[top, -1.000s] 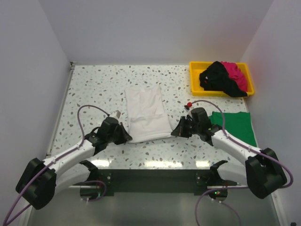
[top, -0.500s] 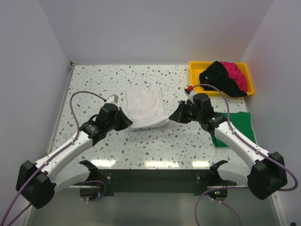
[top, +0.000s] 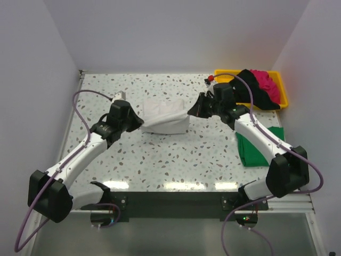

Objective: Fold and stack the t-shirts
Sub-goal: Fold the tshirt

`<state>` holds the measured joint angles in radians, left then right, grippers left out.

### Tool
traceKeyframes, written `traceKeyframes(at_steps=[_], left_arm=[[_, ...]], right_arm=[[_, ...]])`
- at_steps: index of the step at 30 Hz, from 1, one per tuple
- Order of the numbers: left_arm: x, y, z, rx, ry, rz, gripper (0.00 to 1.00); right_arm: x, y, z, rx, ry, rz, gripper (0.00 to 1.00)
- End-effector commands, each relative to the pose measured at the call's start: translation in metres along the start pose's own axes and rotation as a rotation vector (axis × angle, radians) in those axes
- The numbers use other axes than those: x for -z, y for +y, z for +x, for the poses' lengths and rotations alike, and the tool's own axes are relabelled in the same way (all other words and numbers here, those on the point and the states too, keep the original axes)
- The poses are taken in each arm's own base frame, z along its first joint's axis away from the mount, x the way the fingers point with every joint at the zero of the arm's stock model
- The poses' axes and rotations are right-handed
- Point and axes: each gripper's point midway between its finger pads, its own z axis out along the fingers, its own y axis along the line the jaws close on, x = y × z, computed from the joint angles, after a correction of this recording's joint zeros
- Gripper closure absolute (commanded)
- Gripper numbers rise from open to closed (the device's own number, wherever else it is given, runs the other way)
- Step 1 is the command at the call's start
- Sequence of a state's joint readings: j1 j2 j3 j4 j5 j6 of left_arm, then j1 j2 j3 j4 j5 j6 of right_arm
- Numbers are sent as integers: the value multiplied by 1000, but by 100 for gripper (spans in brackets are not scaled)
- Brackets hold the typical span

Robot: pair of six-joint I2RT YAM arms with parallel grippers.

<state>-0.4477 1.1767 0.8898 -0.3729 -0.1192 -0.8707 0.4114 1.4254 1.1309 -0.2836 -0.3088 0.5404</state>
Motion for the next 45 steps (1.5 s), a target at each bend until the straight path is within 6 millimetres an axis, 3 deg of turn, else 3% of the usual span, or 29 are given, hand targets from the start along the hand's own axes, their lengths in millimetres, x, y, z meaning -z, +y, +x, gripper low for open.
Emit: traceKeyframes(at_steps=[1,8,15,19,28,33,36,38,39,40,41,43,45], left_arm=[[-3,-10,-35,13,-79,38,100],[-33,-9,-53,3,-77,9,100],[-63,-11,-80,10,-109,-33,100],[-85,-5,-93,17,-101,-54,100],[-148,0,-98,21,-38,-56,100],[-172,-2,-109,31,-42,-44,100],[-185,0,-117,37,-59,-39,93],[-195,2,-122,40,-65,-40,80],[-197,2,-124,40,-69,-40,70],[-200,2,-126,42,-64,-24,42],[-201,-1,-130,42,-68,-8,31],[-200,-4,-136,46,-72,12,10],[-196,-11,-140,40,-75,40,1]], right_arm=[[-6,15,-20,16,-7,-83,100],[-35,2,-33,-21,9,-72,100],[-70,-30,-47,-72,35,-51,100],[-89,-35,-53,-77,58,-80,100],[-126,-71,-72,-95,45,-14,100],[-147,-87,-78,-106,46,-4,100],[-160,-97,-84,-108,36,-1,100],[-164,-95,-97,-96,13,-26,90],[-173,-100,-95,-98,23,-34,65],[-175,-99,-97,-91,24,-49,46],[-174,-94,-106,-73,18,-56,31],[-173,-92,-112,-52,13,-58,15],[-168,-90,-117,-22,-2,-52,2]])
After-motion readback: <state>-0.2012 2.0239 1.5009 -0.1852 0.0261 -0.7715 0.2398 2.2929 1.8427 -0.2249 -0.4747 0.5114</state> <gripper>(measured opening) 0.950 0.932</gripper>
